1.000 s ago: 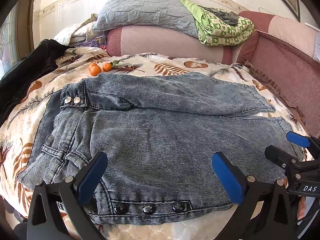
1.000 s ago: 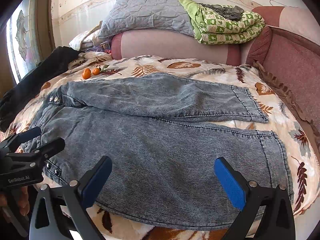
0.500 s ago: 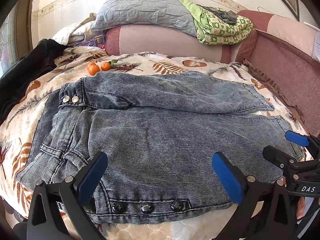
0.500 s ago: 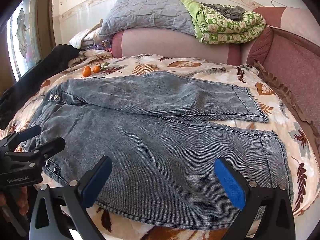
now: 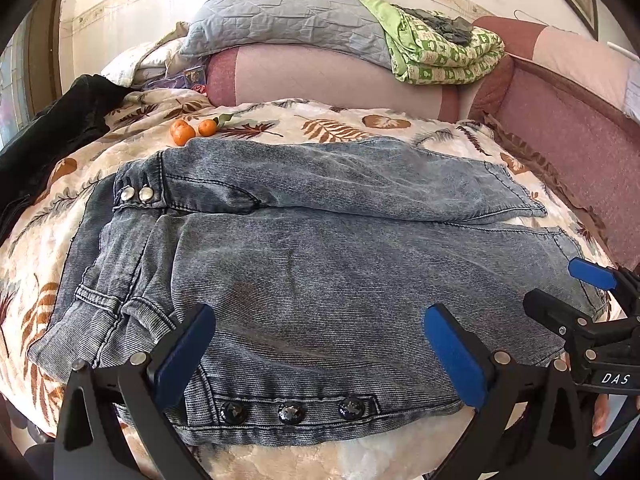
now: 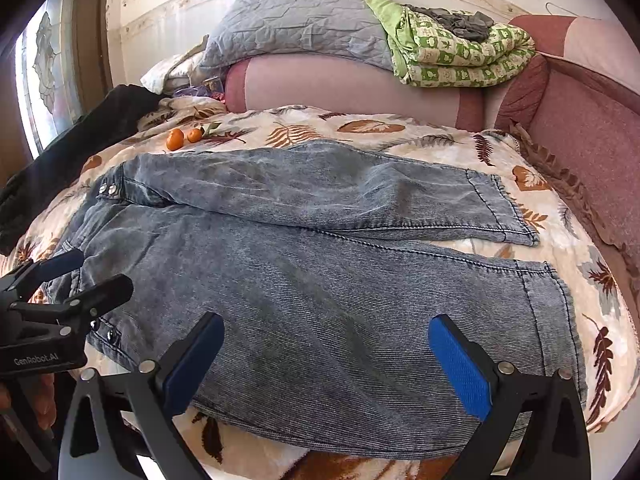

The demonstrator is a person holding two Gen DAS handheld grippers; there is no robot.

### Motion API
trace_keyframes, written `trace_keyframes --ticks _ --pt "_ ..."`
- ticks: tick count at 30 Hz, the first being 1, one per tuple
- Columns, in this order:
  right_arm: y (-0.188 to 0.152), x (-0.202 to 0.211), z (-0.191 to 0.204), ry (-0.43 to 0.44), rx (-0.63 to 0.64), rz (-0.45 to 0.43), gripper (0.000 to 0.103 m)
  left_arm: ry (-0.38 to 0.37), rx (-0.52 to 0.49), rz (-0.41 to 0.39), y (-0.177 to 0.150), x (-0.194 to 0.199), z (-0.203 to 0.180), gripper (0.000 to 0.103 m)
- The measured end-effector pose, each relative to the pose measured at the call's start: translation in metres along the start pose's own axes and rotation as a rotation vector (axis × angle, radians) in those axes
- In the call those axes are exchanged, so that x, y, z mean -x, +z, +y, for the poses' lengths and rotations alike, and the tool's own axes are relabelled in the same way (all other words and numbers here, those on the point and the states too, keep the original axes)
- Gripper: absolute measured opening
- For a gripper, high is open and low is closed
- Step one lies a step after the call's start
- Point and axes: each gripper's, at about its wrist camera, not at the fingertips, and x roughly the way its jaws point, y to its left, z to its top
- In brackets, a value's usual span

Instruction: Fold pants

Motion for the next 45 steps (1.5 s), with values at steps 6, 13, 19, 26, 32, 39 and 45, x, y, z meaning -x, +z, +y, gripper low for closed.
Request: trace_keyframes --ticks 6,13,19,26,32,39,45 --pt "0.0 0.0 0.0 0.0 0.0 0.0 0.103 -0.005 0.002 0.009 -0.001 -0.001 0.0 0.103" --pt "-0.001 -0.001 0.0 0.001 0.0 0.002 0.103 -0.008 0.003 0.016 -0.001 -0.002 0.0 0.103" --pt "-0.002 -0.003 0.003 0.005 0.008 0.007 0.103 -0.007 0.004 0.023 -0.001 -0.003 0.0 0.103" --pt "-0.002 -0.003 0.003 0.006 0.007 0.009 0.103 -0.005 0.011 0.029 -0.002 -0.004 0.002 0.103" --pt "-0.001 -0.002 0.002 0.009 0.007 0.007 0.103 0.003 0.011 0.03 -0.002 -0.004 0.004 0.103" --pt "0.012 0.01 -0.019 0.078 -0.074 -0.004 0.103 0.038 -0.023 -0.004 0.012 0.007 0.007 0.103" --pt "0.054 0.009 -0.086 0.131 -0.313 -0.04 0.103 0.047 0.064 -0.193 0.074 0.057 0.04 0.103"
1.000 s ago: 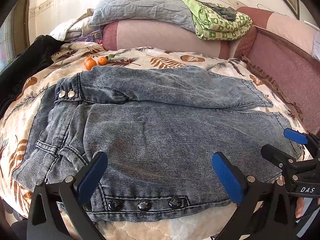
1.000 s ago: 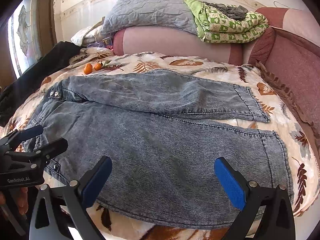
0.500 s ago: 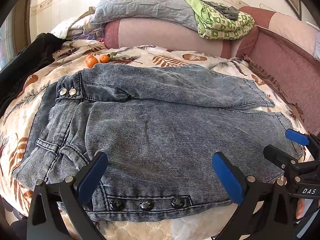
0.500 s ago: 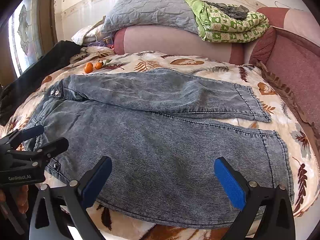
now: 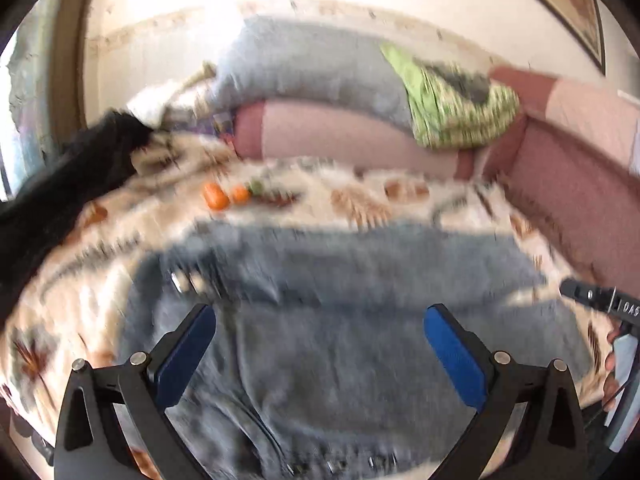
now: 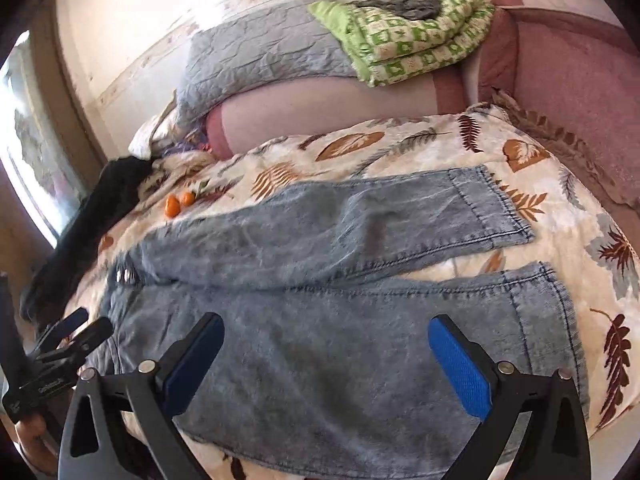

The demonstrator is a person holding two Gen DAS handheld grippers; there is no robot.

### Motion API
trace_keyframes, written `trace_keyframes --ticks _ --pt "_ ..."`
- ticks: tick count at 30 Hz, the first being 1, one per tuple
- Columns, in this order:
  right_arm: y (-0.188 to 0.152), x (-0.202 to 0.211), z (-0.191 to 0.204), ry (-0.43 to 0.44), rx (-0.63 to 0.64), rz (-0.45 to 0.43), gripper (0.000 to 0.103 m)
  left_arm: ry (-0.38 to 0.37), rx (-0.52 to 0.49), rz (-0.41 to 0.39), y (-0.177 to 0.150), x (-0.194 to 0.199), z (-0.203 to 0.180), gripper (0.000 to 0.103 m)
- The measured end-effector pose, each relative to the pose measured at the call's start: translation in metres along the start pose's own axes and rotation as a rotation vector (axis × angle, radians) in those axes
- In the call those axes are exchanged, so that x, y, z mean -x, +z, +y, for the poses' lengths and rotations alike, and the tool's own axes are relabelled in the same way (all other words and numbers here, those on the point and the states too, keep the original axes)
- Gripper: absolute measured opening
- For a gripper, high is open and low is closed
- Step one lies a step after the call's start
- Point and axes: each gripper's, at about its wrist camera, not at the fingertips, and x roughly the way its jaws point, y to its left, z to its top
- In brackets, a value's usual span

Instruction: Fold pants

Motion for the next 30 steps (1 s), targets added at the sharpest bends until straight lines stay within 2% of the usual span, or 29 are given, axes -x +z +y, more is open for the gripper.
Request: trace_keyframes --ticks 2,3,4,6,9,11,14,15,19,23,24,27,28,29,30 --pt "0.019 0.002 -0.019 -0.006 -0.056 -0.022 0.103 0.01 0.046 -0.068 0.021 0.005 0.013 0.103" --pt "0.026 0.002 -0.027 -0.009 -0.081 -0.029 0.103 0.015 0.071 -0.061 0.027 -0.002 0.02 0.103" --pt "0.032 0.003 -0.036 -0.008 -0.106 -0.035 0.103 0.021 0.077 -0.005 0.029 -0.019 0.026 0.103" --pt "0.038 0.005 -0.051 -0.008 -0.147 -0.042 0.103 0.045 0.012 0.136 0.023 -0.051 0.027 0.103" --pt "0.038 0.005 -0.072 -0.007 -0.193 -0.029 0.103 0.038 0.016 0.146 0.006 -0.064 0.029 0.103" --pt "0.036 -0.001 -0.088 -0.019 -0.22 0.018 0.103 0.006 0.042 0.177 0.0 -0.073 0.031 0.103" --pt "0.037 -0.015 -0.118 -0.024 -0.272 0.096 0.103 -0.092 0.076 0.266 -0.009 -0.087 0.031 0.103" --pt "0.037 -0.019 -0.128 -0.029 -0.289 0.123 0.103 -0.078 0.065 0.287 -0.009 -0.089 0.032 0.103" --pt "0.042 -0.032 -0.164 -0.076 -0.32 0.222 0.102 0.005 0.109 0.258 -0.002 -0.08 0.06 0.103" --pt "0.05 -0.049 -0.183 -0.137 -0.281 0.301 0.086 0.087 0.143 0.26 0.004 -0.07 0.098 0.103" --pt "0.051 -0.056 -0.185 -0.159 -0.26 0.323 0.081 0.089 0.152 0.271 0.003 -0.068 0.108 0.103" --pt "0.049 -0.08 -0.19 -0.198 -0.233 0.394 0.076 0.098 0.198 0.327 -0.006 -0.064 0.132 0.103" --pt "0.046 -0.089 -0.191 -0.198 -0.223 0.419 0.072 0.103 0.207 0.345 -0.009 -0.062 0.136 0.103" --pt "0.045 -0.095 -0.19 -0.221 -0.199 0.433 0.063 0.108 0.209 0.36 -0.014 -0.061 0.138 0.103" --pt "0.045 -0.097 -0.187 -0.24 -0.166 0.431 0.058 0.12 0.207 0.377 -0.018 -0.06 0.14 0.103"
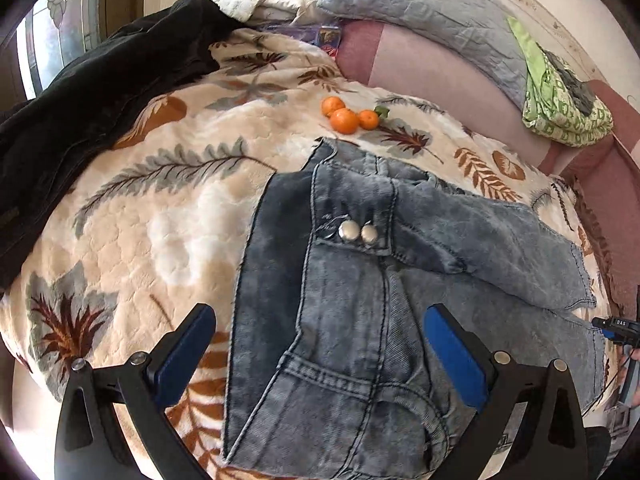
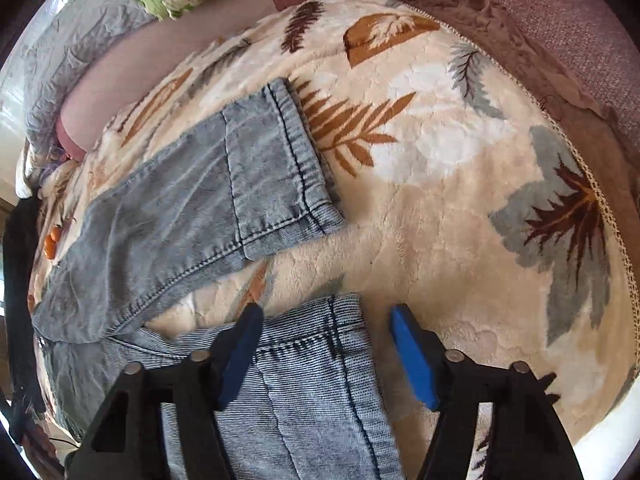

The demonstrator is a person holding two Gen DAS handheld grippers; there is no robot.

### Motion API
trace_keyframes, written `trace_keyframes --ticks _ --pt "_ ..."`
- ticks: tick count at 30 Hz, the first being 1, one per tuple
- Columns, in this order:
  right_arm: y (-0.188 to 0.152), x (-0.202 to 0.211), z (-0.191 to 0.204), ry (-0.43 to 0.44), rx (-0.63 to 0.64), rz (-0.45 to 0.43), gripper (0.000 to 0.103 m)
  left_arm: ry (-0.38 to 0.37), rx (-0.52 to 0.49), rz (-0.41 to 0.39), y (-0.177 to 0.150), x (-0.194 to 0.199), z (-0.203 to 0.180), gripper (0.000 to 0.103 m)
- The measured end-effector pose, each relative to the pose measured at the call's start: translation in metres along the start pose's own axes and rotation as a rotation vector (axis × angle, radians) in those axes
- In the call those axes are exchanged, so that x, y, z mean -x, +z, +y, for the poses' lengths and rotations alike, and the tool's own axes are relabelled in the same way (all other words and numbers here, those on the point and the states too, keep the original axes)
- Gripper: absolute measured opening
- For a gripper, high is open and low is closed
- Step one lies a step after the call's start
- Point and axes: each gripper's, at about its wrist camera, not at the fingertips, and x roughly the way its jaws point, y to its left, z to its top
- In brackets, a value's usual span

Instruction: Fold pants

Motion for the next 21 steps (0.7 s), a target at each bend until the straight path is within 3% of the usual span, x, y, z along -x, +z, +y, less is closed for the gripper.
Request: trace_keyframes --ticks 1,3,4,6,7,9,10,12,14,16,18,19,21 --pt "0.001 0.0 0.004 -0.014 0.024 -0.001 0.053 0.022 -0.004 0.017 -0.004 -0.003 0.001 0.103" --pt "0.004 0.003 0.008 -0.034 0.051 -0.002 0.028 0.065 -0.038 0.062 -0.014 -0.012 0.001 0.101" --pt "0.006 0.005 0.011 -0.047 0.071 -0.008 0.025 0.082 -0.051 0.084 -0.018 -0.016 0.001 0.096" --pt "0.008 0.016 0.021 -0.129 0.13 -0.059 0.02 0.092 -0.07 0.145 -0.028 -0.027 0.001 0.067" --pt "0.009 0.022 0.027 -0.173 0.16 -0.1 0.02 0.097 -0.074 0.155 -0.032 -0.031 0.002 0.068" --pt "0.01 0.025 0.037 -0.305 0.209 -0.171 0.01 0.118 -0.115 0.135 -0.037 -0.031 -0.001 0.068" --pt "0.011 0.015 0.039 -0.356 0.227 -0.157 0.01 0.128 -0.126 0.137 -0.036 -0.031 -0.003 0.068" --pt "0.011 -0.012 0.031 -0.298 0.203 -0.043 0.011 0.128 -0.104 0.143 -0.034 -0.026 -0.004 0.066" --pt "0.005 0.003 0.027 -0.258 0.172 -0.114 0.011 0.096 -0.116 0.092 -0.032 -0.005 -0.007 0.064" --pt "-0.007 0.03 0.015 -0.102 0.092 -0.147 0.022 0.1 -0.162 0.016 -0.034 0.018 -0.013 0.065" --pt "-0.025 0.057 0.005 -0.063 0.046 -0.18 0.076 0.092 -0.196 0.005 -0.038 0.028 -0.016 0.069" --pt "-0.035 0.071 0.004 -0.057 0.038 -0.198 0.082 0.087 -0.203 0.021 -0.04 0.026 -0.016 0.069" --pt "-0.056 0.089 -0.006 -0.03 0.022 -0.193 0.082 0.08 -0.206 0.082 -0.048 0.01 -0.014 0.07"
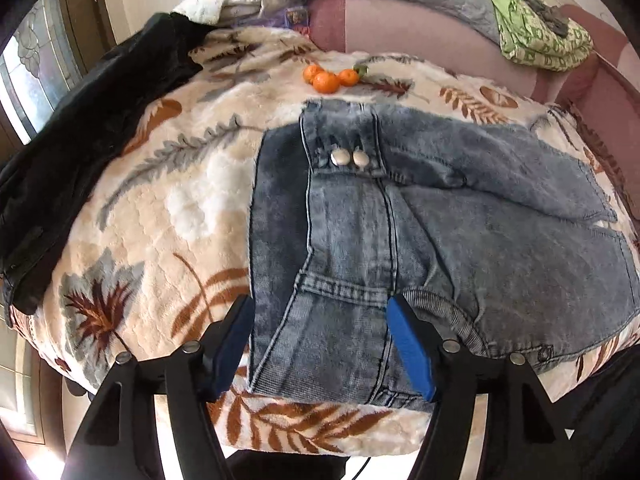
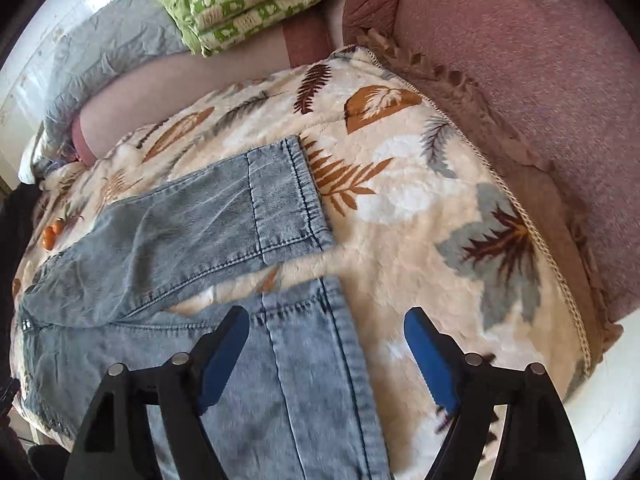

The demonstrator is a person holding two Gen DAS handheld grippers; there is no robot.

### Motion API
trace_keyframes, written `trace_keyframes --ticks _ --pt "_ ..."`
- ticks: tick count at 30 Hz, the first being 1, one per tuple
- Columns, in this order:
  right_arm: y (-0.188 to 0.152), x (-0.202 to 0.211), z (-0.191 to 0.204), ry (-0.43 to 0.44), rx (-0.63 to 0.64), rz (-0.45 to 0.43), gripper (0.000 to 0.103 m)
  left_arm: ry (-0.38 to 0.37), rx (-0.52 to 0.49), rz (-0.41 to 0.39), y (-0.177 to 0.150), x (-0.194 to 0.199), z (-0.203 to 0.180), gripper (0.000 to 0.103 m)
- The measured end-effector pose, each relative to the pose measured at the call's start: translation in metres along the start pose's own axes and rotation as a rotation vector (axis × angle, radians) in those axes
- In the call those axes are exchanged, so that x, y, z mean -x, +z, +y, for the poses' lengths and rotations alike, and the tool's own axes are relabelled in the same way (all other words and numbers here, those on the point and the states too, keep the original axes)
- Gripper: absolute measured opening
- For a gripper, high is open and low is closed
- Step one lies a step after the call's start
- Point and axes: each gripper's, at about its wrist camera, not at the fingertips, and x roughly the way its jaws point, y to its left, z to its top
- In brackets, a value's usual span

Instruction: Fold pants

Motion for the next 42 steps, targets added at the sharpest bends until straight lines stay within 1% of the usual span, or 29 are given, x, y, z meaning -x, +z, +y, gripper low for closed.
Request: trace_keyframes --ticks 2,3,4,5,6,7,8,9,10,11,12,13,14,15,16,17,19,20,21,22,23,26,29,32,34,36,38,40,42 --pt "-0.018 0.007 -0.014 0.029 -0.045 0.047 0.082 0.004 0.0 0.089 -0.009 -0.021 0.0 0.069" --pt "-0.028 0.005 -0.021 0.052 -0.068 0.079 0.082 0.007 -0.001 0.091 -0.01 -0.023 0.0 0.067" --pt "-0.039 0.0 -0.024 0.069 -0.078 0.115 0.082 0.012 -0.009 0.071 -0.008 -0.019 -0.001 0.063" --pt "-0.048 -0.007 -0.022 0.079 -0.064 0.15 0.082 0.021 -0.016 0.071 -0.008 -0.019 -0.001 0.049" --pt "-0.056 -0.014 -0.017 0.084 -0.033 0.176 0.081 0.032 -0.02 0.08 -0.007 -0.02 -0.002 0.045" --pt "-0.064 -0.021 -0.01 0.095 0.001 0.195 0.076 0.026 -0.02 0.085 -0.007 -0.021 -0.001 0.044" --pt "-0.07 -0.026 -0.001 0.078 0.047 0.219 0.046 0.016 -0.015 0.093 -0.007 -0.021 0.001 0.042" --pt "-0.075 -0.025 0.009 0.028 0.109 0.212 0.021 0.008 -0.009 0.097 -0.007 -0.02 0.003 0.038" --pt "-0.075 -0.021 0.018 -0.011 0.167 0.189 0.021 0.005 -0.003 0.101 -0.007 -0.019 0.004 0.037" --pt "-0.074 -0.015 0.023 -0.059 0.203 0.16 0.018 0.007 0.0 0.104 -0.007 -0.02 0.005 0.035" --pt "-0.071 -0.01 0.025 -0.14 0.246 0.116 0.008 0.011 -0.003 0.109 -0.007 -0.02 0.006 0.035" --pt "-0.067 -0.01 0.024 -0.217 0.278 0.089 0.008 0.016 -0.009 0.113 -0.007 -0.02 0.005 0.035" --pt "-0.064 -0.017 0.015 -0.239 0.268 0.121 0.008 0.025 -0.02 0.115 -0.006 -0.019 0.003 0.035" --pt "-0.063 -0.031 0.003 -0.212 0.229 0.195 0.008 0.035 -0.03 0.113 -0.005 -0.019 0.001 0.036" --pt "-0.061 -0.034 -0.005 -0.188 0.195 0.199 0.009 0.04 -0.044 0.092 -0.004 -0.011 -0.001 0.036" --pt "-0.059 -0.032 -0.008 -0.182 0.186 0.159 0.009 0.038 -0.059 0.061 -0.001 -0.002 -0.003 0.037" --pt "-0.046 -0.018 -0.013 -0.124 0.137 0.078 0.013 0.015 -0.06 -0.012 0.014 0.015 -0.002 0.052" --pt "-0.035 -0.011 -0.016 -0.076 0.098 0.048 0.03 -0.001 -0.042 -0.041 0.026 0.019 0.001 0.074" --pt "-0.021 -0.007 -0.017 -0.033 0.061 0.024 0.066 -0.015 -0.02 -0.069 0.04 0.021 0.004 0.083" --pt "-0.007 -0.006 -0.013 0.003 0.034 -0.006 0.079 -0.034 -0.003 -0.094 0.055 0.02 0.005 0.083" --pt "0.008 -0.007 -0.006 0.037 0.026 -0.036 0.083 -0.053 0.014 -0.105 0.072 0.016 0.008 0.083" --pt "0.058 -0.023 0.022 0.113 0.037 -0.044 0.083 -0.136 0.098 -0.078 0.131 -0.014 0.01 0.082" --pt "0.105 -0.054 0.045 0.115 0.036 -0.018 0.083 -0.115 0.104 -0.005 0.179 -0.059 0.003 0.082" --pt "0.137 -0.084 0.053 0.101 0.017 0.008 0.083 -0.072 0.112 0.023 0.211 -0.095 0.002 0.081" --pt "0.149 -0.105 0.054 0.09 0.008 0.036 0.083 -0.07 0.123 0.041 0.221 -0.115 0.007 0.074" --pt "0.159 -0.125 0.055 0.074 0.006 0.063 0.082 -0.068 0.141 0.088 0.226 -0.136 0.008 0.064" --pt "0.164 -0.141 0.055 0.067 0.003 0.08 0.082 -0.067 0.159 0.129 0.227 -0.154 0.011 0.063" --pt "0.169 -0.156 0.058 0.064 0.0 0.093 0.081 -0.058 0.168 0.132 0.226 -0.164 0.013 0.062" --pt "0.175 -0.169 0.063 0.053 0.013 0.107 0.08 -0.041 0.155 0.122 0.227 -0.166 0.011 0.053"
